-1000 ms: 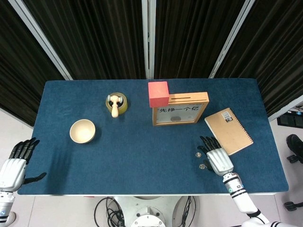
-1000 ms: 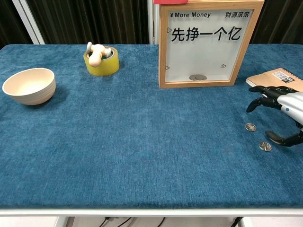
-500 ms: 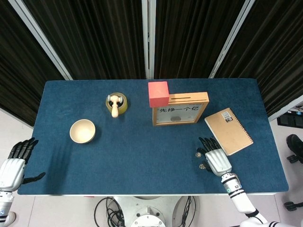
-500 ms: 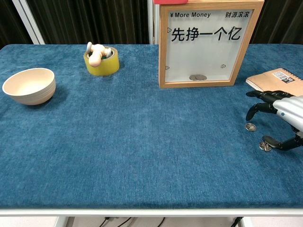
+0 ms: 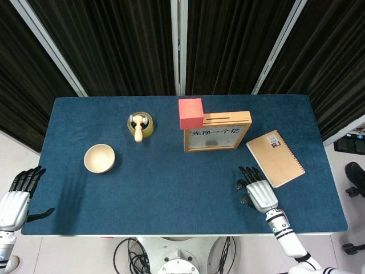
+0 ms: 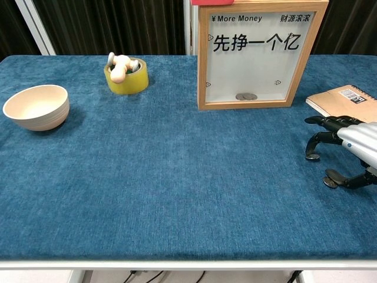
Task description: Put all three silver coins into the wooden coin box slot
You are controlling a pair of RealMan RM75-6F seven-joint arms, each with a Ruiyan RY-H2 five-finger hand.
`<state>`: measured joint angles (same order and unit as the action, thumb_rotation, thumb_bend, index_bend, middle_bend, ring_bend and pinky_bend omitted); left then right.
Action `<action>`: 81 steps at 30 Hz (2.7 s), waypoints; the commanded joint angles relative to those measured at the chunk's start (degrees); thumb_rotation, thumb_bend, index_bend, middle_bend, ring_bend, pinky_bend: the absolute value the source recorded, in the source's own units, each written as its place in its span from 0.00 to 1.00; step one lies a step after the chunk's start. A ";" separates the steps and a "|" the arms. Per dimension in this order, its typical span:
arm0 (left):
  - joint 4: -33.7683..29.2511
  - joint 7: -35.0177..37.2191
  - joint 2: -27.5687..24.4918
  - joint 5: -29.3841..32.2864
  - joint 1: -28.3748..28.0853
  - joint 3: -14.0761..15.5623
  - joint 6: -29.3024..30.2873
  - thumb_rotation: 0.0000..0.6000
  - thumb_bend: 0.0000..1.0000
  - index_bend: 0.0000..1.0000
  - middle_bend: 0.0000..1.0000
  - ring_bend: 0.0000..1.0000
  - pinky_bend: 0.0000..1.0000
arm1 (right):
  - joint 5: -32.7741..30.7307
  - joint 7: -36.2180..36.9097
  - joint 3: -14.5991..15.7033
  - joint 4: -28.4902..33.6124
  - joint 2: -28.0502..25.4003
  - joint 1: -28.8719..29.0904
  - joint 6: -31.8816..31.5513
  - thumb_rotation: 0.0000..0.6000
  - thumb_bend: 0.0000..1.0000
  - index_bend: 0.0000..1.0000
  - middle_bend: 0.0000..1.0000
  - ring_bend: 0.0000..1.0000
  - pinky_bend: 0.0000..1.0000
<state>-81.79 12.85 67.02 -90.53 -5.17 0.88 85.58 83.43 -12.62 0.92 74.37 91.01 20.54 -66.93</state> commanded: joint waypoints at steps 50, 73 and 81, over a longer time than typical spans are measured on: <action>2.20 3.16 0.29 -0.14 -0.73 0.37 -1.13 1.00 0.00 0.03 0.00 0.00 0.00 | 2.25 -0.21 -2.29 -4.92 4.05 0.83 -2.15 1.00 0.39 0.57 0.00 0.00 0.00; 1.20 2.22 0.07 -0.66 -0.53 0.60 -0.49 1.00 0.00 0.03 0.00 0.00 0.00 | 7.63 0.22 -15.08 21.80 -13.92 1.39 -18.57 1.00 0.44 0.71 0.03 0.00 0.00; 0.45 1.54 -0.07 -1.50 -0.27 0.74 0.61 1.00 0.00 0.03 0.00 0.00 0.00 | -7.83 -1.87 -25.34 28.50 -18.56 8.79 -7.48 1.00 0.45 0.73 0.05 0.00 0.00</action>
<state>-81.32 14.40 66.96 -92.00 -5.46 1.62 86.18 82.11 -12.77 -20.39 100.36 74.60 25.74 -79.59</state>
